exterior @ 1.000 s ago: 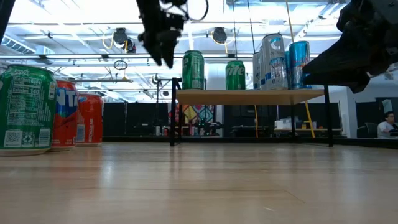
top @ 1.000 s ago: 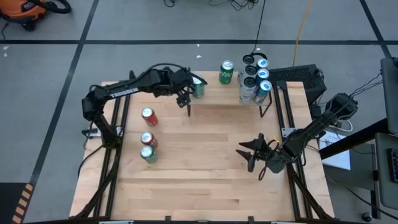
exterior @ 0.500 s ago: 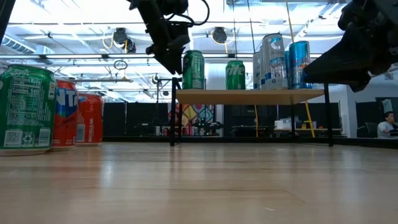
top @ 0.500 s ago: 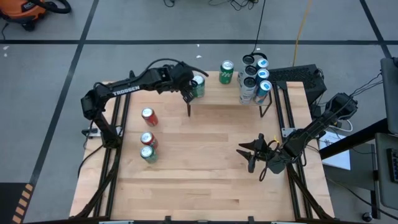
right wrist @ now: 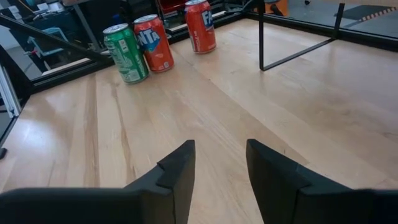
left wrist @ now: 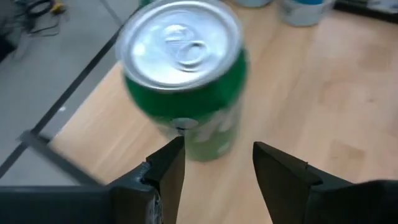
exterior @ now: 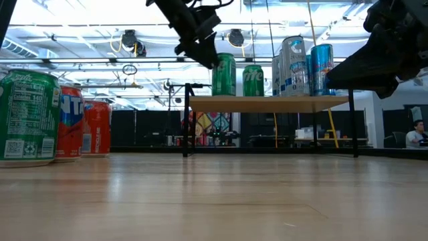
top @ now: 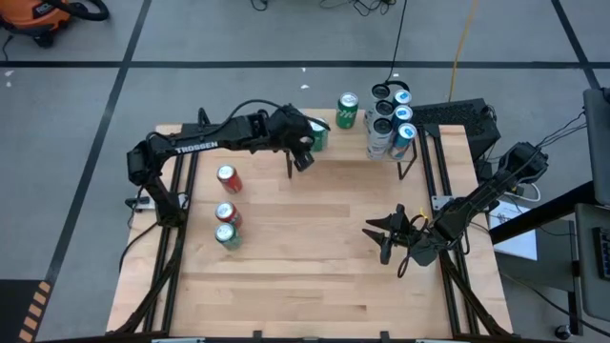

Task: Place canned beverage on shelf
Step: Put the top green soda can on the shelf aligned with the other green soda can

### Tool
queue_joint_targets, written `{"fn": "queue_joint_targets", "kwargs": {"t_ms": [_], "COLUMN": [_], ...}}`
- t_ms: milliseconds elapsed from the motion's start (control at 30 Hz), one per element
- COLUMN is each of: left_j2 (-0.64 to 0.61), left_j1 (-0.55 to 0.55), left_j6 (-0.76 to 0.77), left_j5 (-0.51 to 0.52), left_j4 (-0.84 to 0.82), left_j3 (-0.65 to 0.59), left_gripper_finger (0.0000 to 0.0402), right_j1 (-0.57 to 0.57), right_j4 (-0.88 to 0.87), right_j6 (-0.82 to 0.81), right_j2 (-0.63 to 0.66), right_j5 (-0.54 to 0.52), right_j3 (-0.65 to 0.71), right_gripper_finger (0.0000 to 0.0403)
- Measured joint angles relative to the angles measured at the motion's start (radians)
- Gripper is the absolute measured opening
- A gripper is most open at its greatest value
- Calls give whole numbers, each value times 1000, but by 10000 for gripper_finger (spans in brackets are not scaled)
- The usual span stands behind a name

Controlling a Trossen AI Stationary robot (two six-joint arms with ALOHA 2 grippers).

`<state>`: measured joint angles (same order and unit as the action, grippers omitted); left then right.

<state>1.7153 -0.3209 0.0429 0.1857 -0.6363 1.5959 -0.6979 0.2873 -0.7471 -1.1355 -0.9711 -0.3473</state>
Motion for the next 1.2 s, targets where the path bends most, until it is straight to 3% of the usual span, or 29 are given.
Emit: {"fn": "queue_joint_targets", "kwargs": {"t_ms": [233, 400, 500, 800, 1200], "left_j2": [0, 0, 0, 30, 106], "left_j1": [41, 35, 14, -58, -72], "left_j6": [-31, -2, -4, -180, -180], "left_j5": [-54, 119, 144, -43, -147], "left_j4": [25, -97, -144, -42, 140], "left_j3": [0, 0, 0, -40, -68], "left_gripper_finger": [186, 186, 186, 186, 186], "right_j1": [0, 0, 0, -5, -5], "right_j4": [0, -1, -1, -1, -4], "right_j6": [0, 1, 5, 3, 7], "right_j2": [0, 0, 0, 0, 0], "right_j5": [-4, -4, -4, 3, 4], "right_j3": [0, 0, 0, 0, 0], "right_gripper_finger": [132, 132, 132, 132, 132]}}
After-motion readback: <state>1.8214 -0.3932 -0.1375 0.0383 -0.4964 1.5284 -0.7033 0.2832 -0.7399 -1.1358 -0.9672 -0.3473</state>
